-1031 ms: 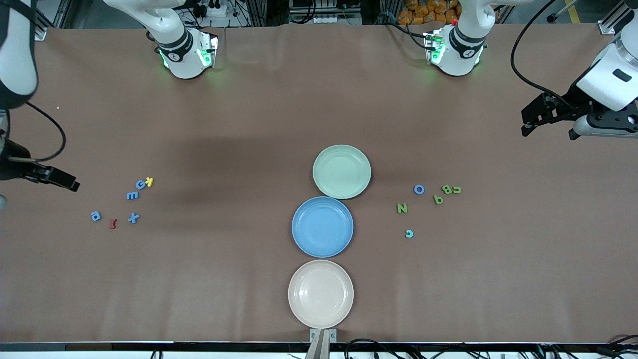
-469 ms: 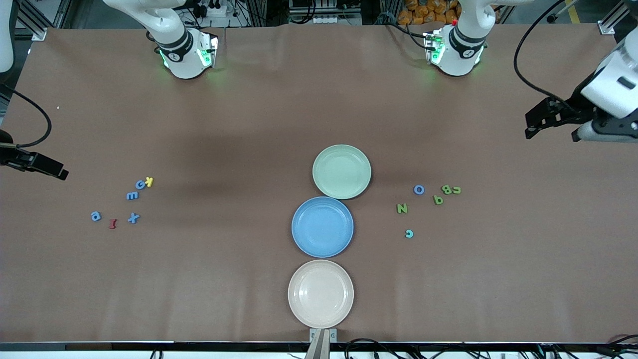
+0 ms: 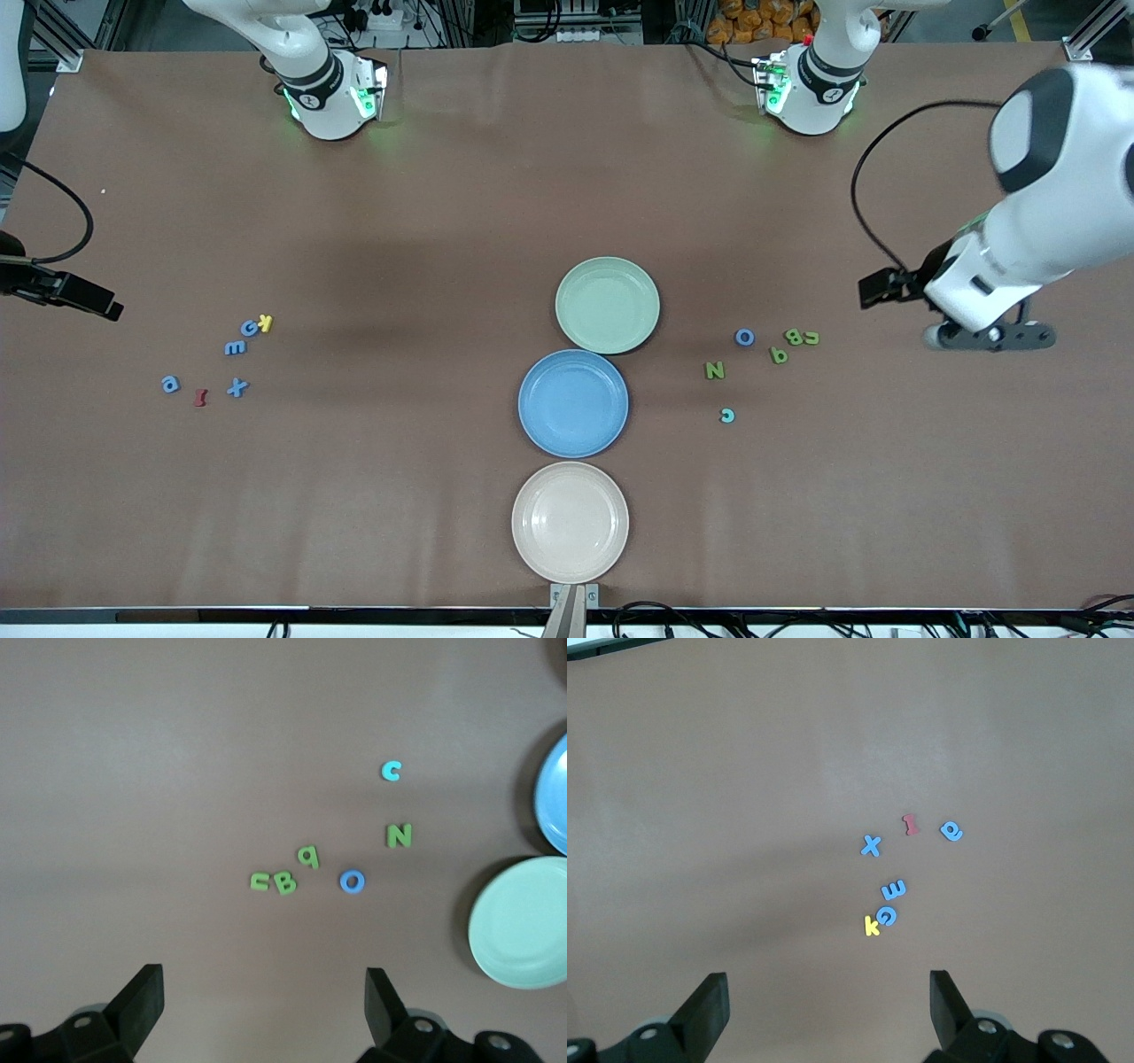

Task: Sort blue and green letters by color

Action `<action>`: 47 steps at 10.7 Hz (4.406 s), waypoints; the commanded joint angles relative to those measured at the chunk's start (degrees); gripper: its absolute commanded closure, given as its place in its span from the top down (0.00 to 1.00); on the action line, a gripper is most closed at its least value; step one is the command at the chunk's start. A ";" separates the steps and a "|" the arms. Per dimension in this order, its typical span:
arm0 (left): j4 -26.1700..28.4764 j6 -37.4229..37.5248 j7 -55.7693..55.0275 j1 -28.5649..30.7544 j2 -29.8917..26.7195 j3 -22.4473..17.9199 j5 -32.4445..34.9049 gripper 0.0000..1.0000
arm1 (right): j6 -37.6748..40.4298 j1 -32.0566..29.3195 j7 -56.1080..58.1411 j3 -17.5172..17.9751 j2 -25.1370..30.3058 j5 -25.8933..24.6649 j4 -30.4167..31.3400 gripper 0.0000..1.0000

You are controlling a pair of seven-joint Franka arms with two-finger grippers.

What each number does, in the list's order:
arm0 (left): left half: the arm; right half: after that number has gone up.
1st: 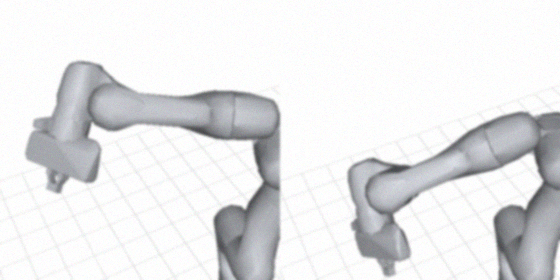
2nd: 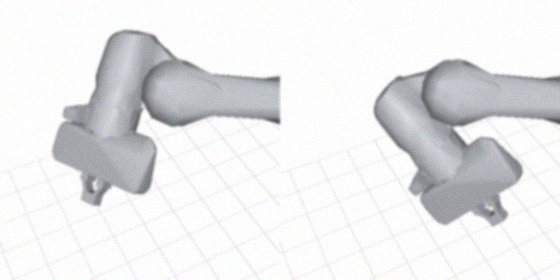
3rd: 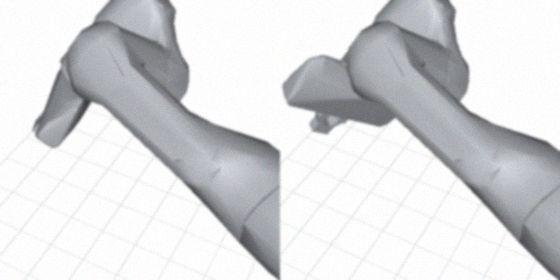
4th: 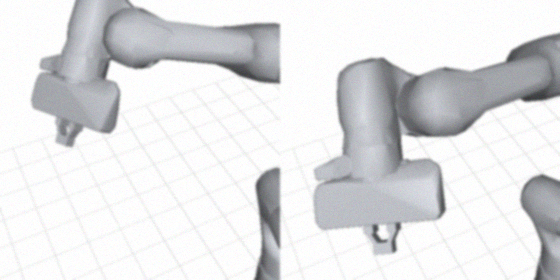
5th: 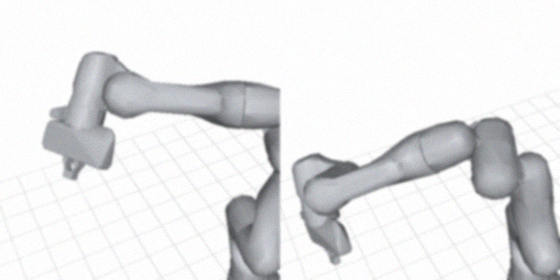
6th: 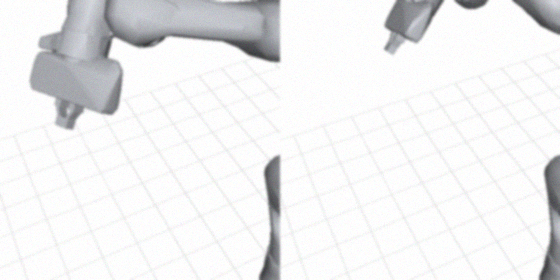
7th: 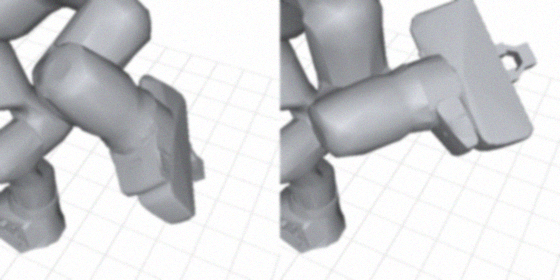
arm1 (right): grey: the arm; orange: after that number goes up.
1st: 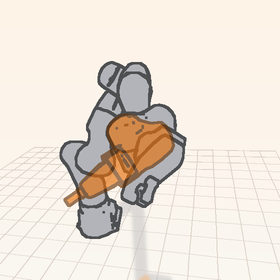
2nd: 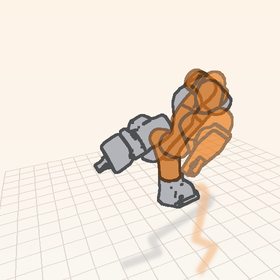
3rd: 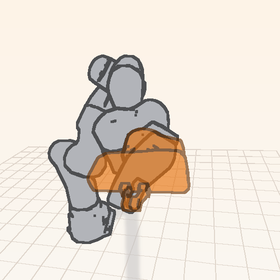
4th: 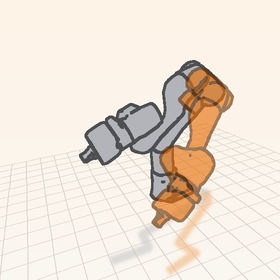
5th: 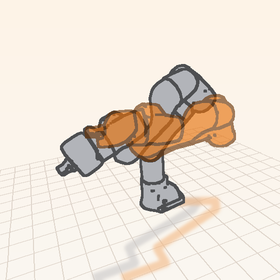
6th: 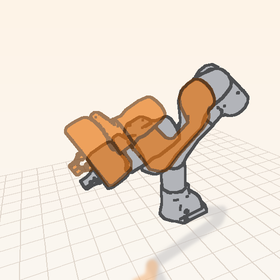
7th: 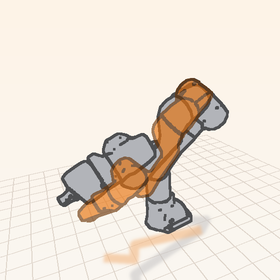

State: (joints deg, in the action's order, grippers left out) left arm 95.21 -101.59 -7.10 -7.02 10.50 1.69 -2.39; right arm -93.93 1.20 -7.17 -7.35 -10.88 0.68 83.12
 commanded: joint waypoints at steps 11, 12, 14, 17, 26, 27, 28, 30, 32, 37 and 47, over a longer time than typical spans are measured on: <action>25.90 -48.41 -16.61 -4.14 11.62 0.68 -1.13 1.00 | -29.98 -1.73 -0.83 0.05 -12.83 9.77 19.18 1.00; 26.08 -50.97 -18.28 -4.93 13.21 0.68 -1.04 1.00 | -32.17 -1.73 -0.92 -0.03 -14.33 9.86 19.27 1.00; 26.61 -53.79 -18.47 -5.47 14.98 0.68 -1.04 1.00 | -34.21 -1.82 -0.83 -0.12 -16.70 9.87 19.71 1.00; 26.61 -56.00 -17.16 -4.33 17.26 0.77 -0.69 1.00 | -37.10 -1.99 -0.83 -0.21 -20.83 9.87 19.80 1.00; 31.08 -55.48 -18.64 -4.58 18.42 0.68 -0.77 1.00 | -45.47 -3.92 -0.92 -0.12 -26.12 10.04 21.64 1.00; 31.52 -55.39 -20.48 -5.11 17.54 0.68 -0.77 1.00 | -45.64 -3.92 -0.92 -0.12 -26.29 10.04 21.73 1.00; 31.53 -55.04 -22.67 -5.72 17.10 0.68 -0.77 1.00 | -46.08 -3.92 -1.09 -0.12 -26.29 10.04 22.17 0.85; 30.92 -52.67 -28.37 -7.66 16.39 0.16 -0.69 1.00 | -47.66 -3.92 -1.10 -0.12 -26.64 10.04 22.87 0.60; 29.43 -52.49 -28.84 -7.05 16.57 0.15 -0.51 1.00 | -47.66 -3.92 -1.10 -0.12 -26.73 10.04 22.87 0.31; 26.96 -52.49 -29.46 -6.96 18.14 -1.43 0.98 1.00 | -46.87 -2.96 -1.01 0.05 -25.25 9.52 22.00 0.00; 26.87 -52.40 -30.25 -7.58 18.33 -1.51 1.95 0.00 | -45.55 15.82 -3.89 4.80 -25.06 10.04 11.72 0.00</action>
State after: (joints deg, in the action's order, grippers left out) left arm 122.34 -154.69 -35.25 -14.04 28.51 0.65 -2.43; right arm -140.31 12.89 -8.53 -3.26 -35.71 9.95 97.11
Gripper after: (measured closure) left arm 0.581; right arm 0.722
